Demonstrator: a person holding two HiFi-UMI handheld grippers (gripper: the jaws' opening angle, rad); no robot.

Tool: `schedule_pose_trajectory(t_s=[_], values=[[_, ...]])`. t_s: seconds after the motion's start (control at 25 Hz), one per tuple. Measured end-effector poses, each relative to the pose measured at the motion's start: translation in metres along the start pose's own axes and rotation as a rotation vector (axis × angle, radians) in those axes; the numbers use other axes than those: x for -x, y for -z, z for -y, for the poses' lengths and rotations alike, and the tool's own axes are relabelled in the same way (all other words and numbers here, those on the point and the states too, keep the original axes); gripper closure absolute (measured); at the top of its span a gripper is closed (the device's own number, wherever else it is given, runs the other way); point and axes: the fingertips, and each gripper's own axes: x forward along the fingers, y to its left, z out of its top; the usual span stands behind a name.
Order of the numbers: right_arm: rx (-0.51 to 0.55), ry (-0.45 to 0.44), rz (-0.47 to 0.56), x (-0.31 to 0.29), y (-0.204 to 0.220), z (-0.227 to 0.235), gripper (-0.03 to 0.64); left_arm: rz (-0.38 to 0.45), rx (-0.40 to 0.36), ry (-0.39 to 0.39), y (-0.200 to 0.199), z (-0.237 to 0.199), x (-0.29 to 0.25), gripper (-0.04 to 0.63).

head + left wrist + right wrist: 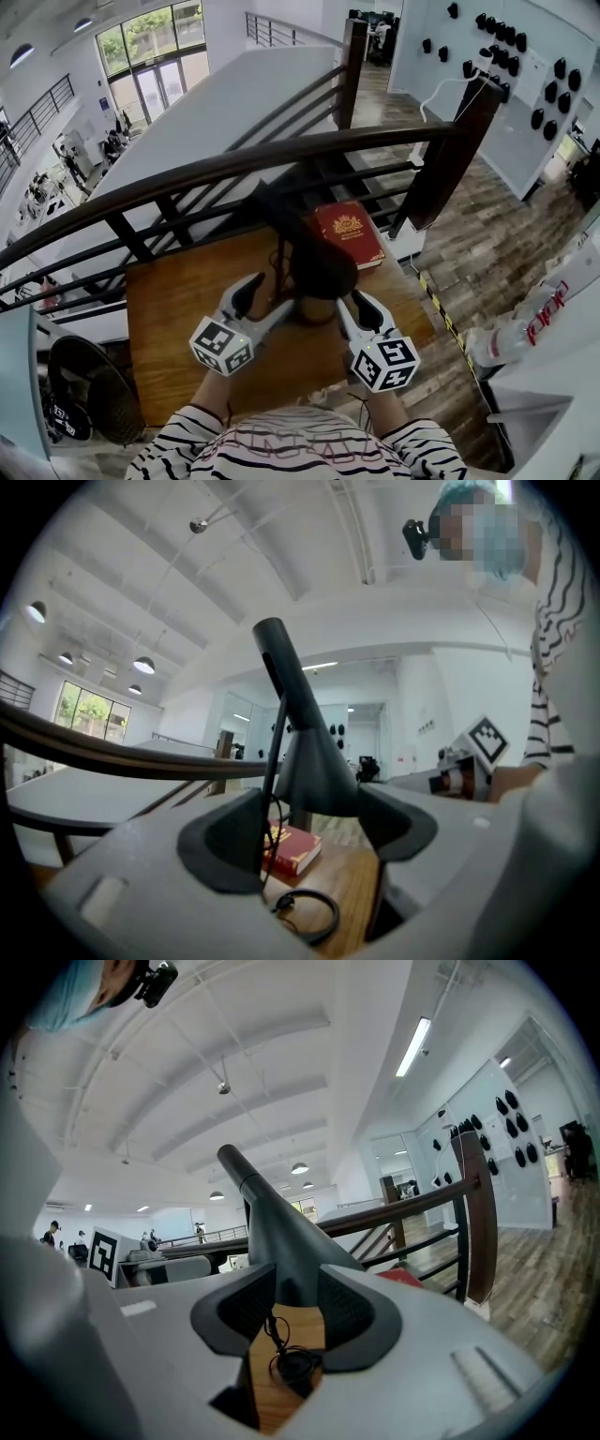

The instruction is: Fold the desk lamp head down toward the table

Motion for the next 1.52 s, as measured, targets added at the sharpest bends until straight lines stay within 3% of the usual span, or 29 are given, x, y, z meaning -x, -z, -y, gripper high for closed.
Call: schedule_pose_trajectory(t_s=[0.72,1.12,1.52], values=[[-0.016,0.103,-0.018,0.069,0.045,-0.091,0.555,-0.008,0.027,0.053,0.01,0.042,0.106,0.496],[-0.035,0.145,-0.018,0.102,0.076,-0.136,0.614,-0.008,0.061,0.077,0.025,0.058,0.16,0.563],[-0.055,0.155,-0.033,0.117,0.104,-0.174,0.615,-0.038,0.102,0.111,0.048,0.072,0.2,0.591]])
